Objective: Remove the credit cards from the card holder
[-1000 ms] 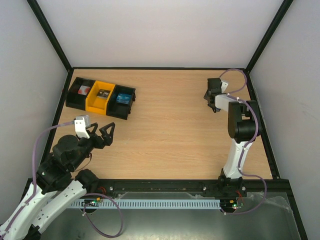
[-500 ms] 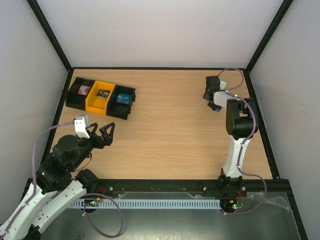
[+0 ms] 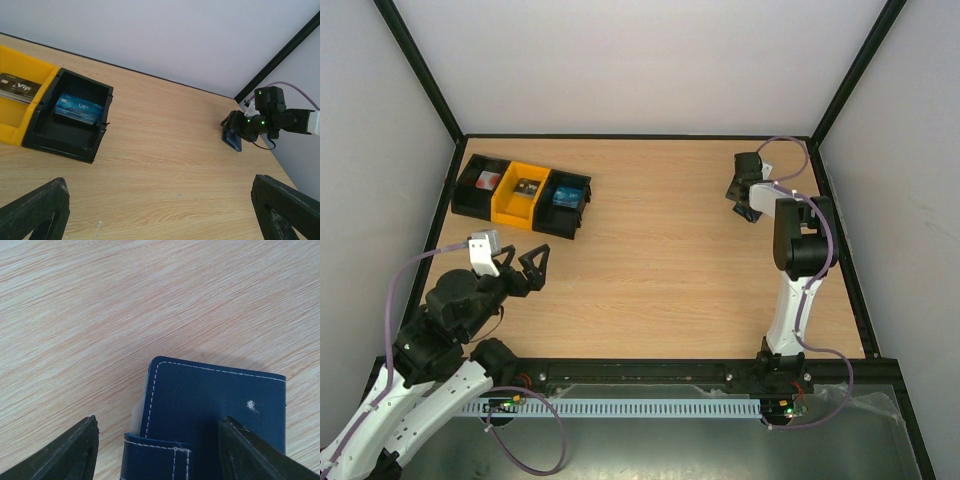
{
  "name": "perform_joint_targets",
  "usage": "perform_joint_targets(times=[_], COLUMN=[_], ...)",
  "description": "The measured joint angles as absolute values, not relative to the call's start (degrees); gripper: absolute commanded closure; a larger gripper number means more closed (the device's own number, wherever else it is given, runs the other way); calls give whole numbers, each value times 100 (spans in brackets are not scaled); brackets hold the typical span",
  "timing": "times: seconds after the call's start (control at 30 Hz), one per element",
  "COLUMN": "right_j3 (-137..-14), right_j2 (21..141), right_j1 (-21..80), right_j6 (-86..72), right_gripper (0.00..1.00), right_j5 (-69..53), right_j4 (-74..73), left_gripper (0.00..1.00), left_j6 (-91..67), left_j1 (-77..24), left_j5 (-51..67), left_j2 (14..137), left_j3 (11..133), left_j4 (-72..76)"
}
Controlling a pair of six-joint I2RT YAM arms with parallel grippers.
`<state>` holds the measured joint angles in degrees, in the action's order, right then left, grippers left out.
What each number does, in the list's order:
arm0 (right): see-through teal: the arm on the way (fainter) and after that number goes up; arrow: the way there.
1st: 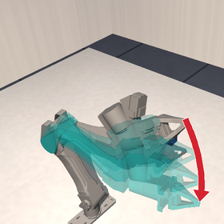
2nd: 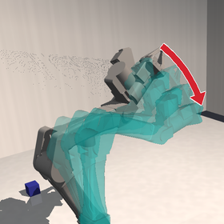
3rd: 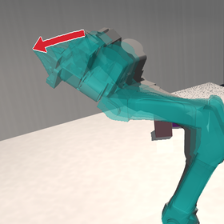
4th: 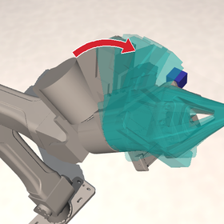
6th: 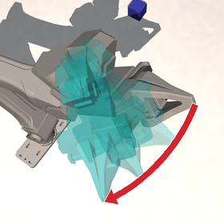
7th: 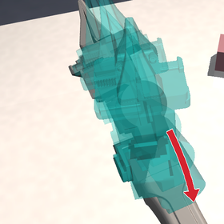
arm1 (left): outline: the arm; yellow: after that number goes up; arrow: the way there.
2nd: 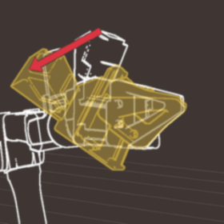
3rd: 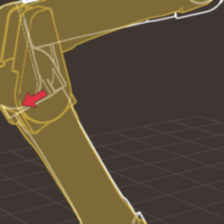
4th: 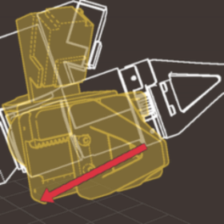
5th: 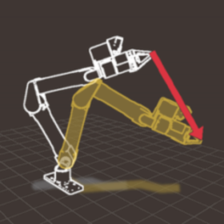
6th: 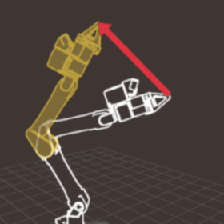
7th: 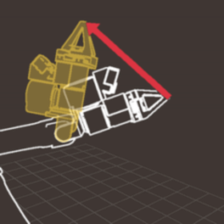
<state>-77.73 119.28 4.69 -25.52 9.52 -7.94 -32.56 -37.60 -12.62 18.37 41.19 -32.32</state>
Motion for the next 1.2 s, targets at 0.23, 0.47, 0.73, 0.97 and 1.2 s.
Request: perform_joint_targets(times=[0.23, 0.47, 0.73, 0.97, 1.2], right_j3=[-7336, -6705, -5793, -4932, -4230], right_j2=[11607, 11137, 10414, 9640, 8934], right_j1=[637, 1144, 2069, 3177, 4248], right_j6=[-2493, -2443, -2469, -2488, -2731], right_gripper=[39, 41, 42, 43, 43], right_j5=[602, 316, 40, -200, -674], right_j4=[-655, -537, -432, -423, -336], left_gripper=[0, 0, 0, 0, 0], left_j6=[-3256, -3258, -3264, -3317, -3363], left_j1=[-3760, -3760, -3760, -3760, -3760], left_j5=[-1315, -1358, -1396, -1511, -1573], left_j2=[1844, 1925, 2014, 2018, 2025], left_j3=[4119, 4119, 4119, 4119, 4119], left_j4=[-3253, -3258, -3267, -3280, -3304])
